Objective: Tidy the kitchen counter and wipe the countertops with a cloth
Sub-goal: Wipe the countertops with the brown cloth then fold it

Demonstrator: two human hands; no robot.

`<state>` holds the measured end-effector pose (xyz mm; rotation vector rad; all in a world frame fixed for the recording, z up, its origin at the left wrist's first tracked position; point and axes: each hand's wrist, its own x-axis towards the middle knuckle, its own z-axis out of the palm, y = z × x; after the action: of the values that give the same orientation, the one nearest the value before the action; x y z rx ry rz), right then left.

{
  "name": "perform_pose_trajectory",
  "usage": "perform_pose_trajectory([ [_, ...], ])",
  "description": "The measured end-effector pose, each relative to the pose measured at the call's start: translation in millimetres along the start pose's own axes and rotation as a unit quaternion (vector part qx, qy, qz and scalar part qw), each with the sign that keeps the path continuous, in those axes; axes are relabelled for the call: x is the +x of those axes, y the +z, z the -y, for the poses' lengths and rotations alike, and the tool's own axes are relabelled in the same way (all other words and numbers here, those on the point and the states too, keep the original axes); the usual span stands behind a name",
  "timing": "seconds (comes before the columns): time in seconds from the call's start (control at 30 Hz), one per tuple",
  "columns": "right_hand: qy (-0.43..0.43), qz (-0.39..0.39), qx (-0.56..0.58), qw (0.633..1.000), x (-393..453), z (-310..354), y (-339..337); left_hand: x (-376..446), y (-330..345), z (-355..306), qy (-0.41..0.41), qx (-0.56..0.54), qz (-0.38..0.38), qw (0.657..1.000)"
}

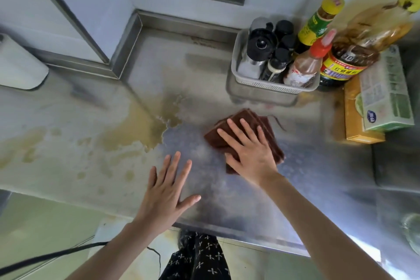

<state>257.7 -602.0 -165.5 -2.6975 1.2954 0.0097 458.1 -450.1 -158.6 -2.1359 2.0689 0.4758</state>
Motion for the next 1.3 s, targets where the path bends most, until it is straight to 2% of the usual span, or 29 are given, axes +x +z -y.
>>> perform_pose_trajectory([
  [0.1,0.190,-0.031,0.026,0.981,-14.5,-37.8,-3.2,-3.8,-8.2,8.2,-0.019,-0.016,-0.018,1.000],
  [0.17,0.347,-0.049,0.071,0.934,-20.9,-53.4,-8.7,-7.4,-13.7,18.3,-0.058,-0.038,-0.019,0.997],
  [0.23,0.425,-0.061,0.106,0.897,-20.1,-56.8,-14.1,-12.2,-16.0,30.7,-0.097,-0.059,-0.021,0.993],
  [0.3,0.410,-0.073,0.118,0.902,-17.3,-41.8,-13.2,-19.7,-13.9,42.0,-0.120,-0.071,-0.018,0.990],
  [0.43,0.278,-0.038,0.095,0.955,-21.8,40.0,-1.6,-34.8,-10.4,48.1,-0.131,-0.090,-0.012,0.987],
  [0.57,0.144,0.000,0.038,0.989,-42.8,122.0,12.8,-45.1,-9.6,45.3,-0.133,-0.108,-0.018,0.985],
  [0.67,0.060,0.025,0.019,0.998,-61.1,117.9,14.3,-51.2,-6.9,46.4,-0.125,-0.107,-0.023,0.986],
  [0.73,0.035,0.028,0.027,0.999,-73.6,94.9,12.4,-54.3,-3.6,49.6,-0.114,-0.103,-0.028,0.988],
  [0.8,0.066,0.011,0.036,0.997,-89.3,71.1,11.7,-56.9,-1.5,53.3,-0.106,-0.109,-0.029,0.988],
  [0.87,0.157,-0.019,0.044,0.986,-105.6,54.6,11.4,-59.6,-1.4,55.8,-0.100,-0.115,-0.031,0.988],
  [1.0,0.376,-0.064,0.094,0.920,-119.5,68.9,12.5,-64.3,-1.3,62.1,-0.104,-0.126,-0.033,0.986],
  [1.07,0.418,-0.086,0.118,0.897,-114.9,96.1,13.1,-66.9,-1.6,65.3,-0.124,-0.169,-0.046,0.977],
  [1.2,0.353,-0.067,0.138,0.923,-89.8,174.4,19.2,-72.7,-5.5,74.4,-0.158,-0.223,-0.076,0.959],
  [1.3,0.208,-0.002,0.138,0.968,-57.3,227.9,23.2,-75.8,-5.0,86.1,-0.178,-0.202,-0.098,0.958],
])
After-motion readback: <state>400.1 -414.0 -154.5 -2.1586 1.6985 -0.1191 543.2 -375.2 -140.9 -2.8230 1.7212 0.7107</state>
